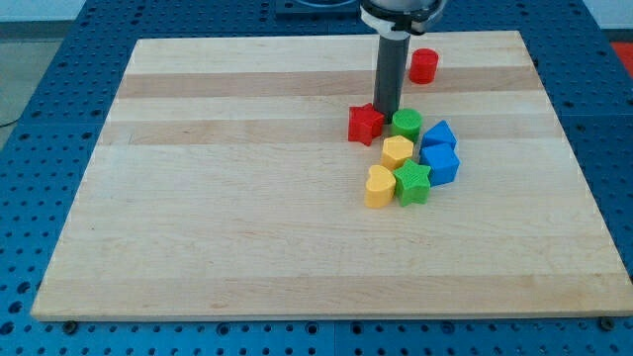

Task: Move the red circle vertically to the red star

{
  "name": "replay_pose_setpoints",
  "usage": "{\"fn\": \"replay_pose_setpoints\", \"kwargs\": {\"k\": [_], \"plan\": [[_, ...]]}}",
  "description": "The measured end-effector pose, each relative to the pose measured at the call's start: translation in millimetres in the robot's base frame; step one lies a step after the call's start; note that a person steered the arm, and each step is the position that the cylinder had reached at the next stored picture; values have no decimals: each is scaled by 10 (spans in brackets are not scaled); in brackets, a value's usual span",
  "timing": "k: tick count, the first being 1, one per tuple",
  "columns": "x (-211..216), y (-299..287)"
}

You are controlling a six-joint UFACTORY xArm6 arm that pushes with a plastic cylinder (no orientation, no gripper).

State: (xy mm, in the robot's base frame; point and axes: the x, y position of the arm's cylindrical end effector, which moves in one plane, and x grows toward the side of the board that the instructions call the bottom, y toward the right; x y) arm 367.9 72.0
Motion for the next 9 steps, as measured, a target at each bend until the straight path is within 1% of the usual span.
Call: {"fn": "replay_pose_setpoints", "kwargs": {"k": [1, 2, 3, 4, 5, 6, 7, 8, 9], "plan": [[-108, 28], [-389, 547], [-396, 1142], [-634, 1143], [-864, 787], [-1042, 554], [-1375, 518], [-1454, 232], [-1317, 59]]}}
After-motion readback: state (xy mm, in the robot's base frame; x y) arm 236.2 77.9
